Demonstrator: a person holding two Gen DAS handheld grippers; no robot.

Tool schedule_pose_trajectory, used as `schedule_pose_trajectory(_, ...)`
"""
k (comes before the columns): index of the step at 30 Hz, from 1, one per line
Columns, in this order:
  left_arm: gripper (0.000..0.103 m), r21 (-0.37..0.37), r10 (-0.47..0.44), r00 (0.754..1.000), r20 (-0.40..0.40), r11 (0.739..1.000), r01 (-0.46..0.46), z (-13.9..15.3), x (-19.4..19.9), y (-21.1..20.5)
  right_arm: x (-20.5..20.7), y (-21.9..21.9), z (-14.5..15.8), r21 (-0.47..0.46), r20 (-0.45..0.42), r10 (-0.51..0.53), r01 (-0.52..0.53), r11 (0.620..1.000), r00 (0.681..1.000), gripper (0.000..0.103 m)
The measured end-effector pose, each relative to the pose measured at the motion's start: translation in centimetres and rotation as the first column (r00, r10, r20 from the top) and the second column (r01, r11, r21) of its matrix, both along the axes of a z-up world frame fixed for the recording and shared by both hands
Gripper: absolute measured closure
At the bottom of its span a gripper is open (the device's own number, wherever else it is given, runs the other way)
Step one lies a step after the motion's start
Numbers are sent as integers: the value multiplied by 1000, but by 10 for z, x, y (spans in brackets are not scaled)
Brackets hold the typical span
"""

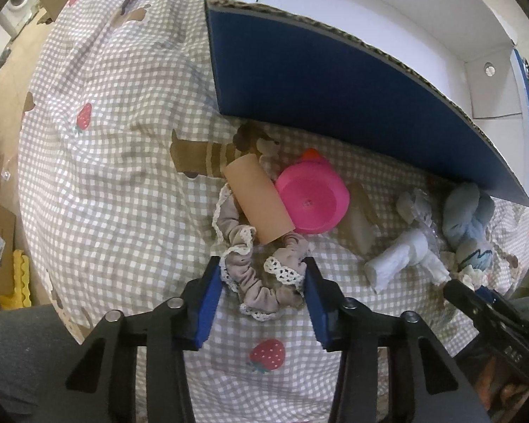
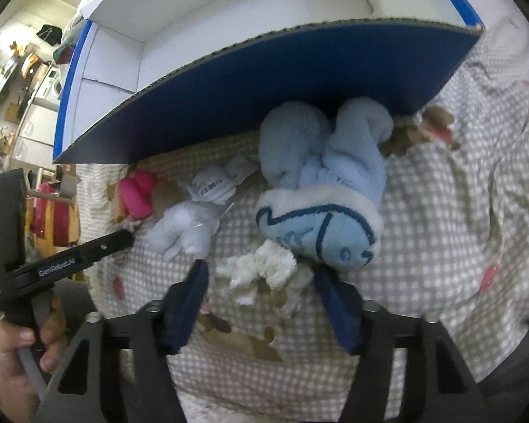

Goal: Organize soft objects
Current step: 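Grasp the beige lace scrunchie with the left tool while the right tool grasps the white crumpled cloth, then lift both held items and carry them over the open white box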

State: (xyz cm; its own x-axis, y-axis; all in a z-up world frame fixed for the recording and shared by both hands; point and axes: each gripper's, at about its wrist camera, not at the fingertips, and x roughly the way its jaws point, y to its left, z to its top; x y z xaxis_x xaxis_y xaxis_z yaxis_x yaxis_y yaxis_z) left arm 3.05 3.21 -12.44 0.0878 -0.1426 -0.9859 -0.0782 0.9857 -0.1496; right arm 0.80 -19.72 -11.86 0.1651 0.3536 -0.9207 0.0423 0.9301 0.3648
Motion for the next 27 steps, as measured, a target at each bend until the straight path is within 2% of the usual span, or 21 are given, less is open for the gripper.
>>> schedule_pose_trajectory(1,70,3,0,1000,2,1000,0,-1,0,1,0,2,-1,-6,-1,5,-5,1000,1000,56)
schedule_pose_trajectory(2,77,7,-1,1000,4,1000,1,-1,0,2,0,4,-1,1,-3,16,-16,1000,1000,72)
schedule_pose_trajectory(3,83,8,-2,1000,7,1000,2,-1,0,4,2,6,-3,3,-1,26,-26,1000,1000,75)
schedule_pose_trajectory(5,84,3,-6,1000,18,1000,6,3,-4,7,2,14,-1,-8,25,41,-41,999,999,80)
schedule_pose_trajectory(12,89,9,-33,995,97,999,32,27,-21,13,-2,22,16,-13,106,65,-64,998,992,80)
schedule_pose_trajectory(17,90,26,-44,986,159,999,40,48,-42,15,-10,16,41,10,179,75,-78,997,981,81)
schedule_pose_trajectory(21,90,51,-51,972,228,998,40,76,-54,14,-12,10,63,57,239,69,-85,995,968,81)
schedule_pose_trajectory(27,90,89,-33,955,294,996,7,110,-53,8,-12,0,93,88,303,38,-68,994,952,81)
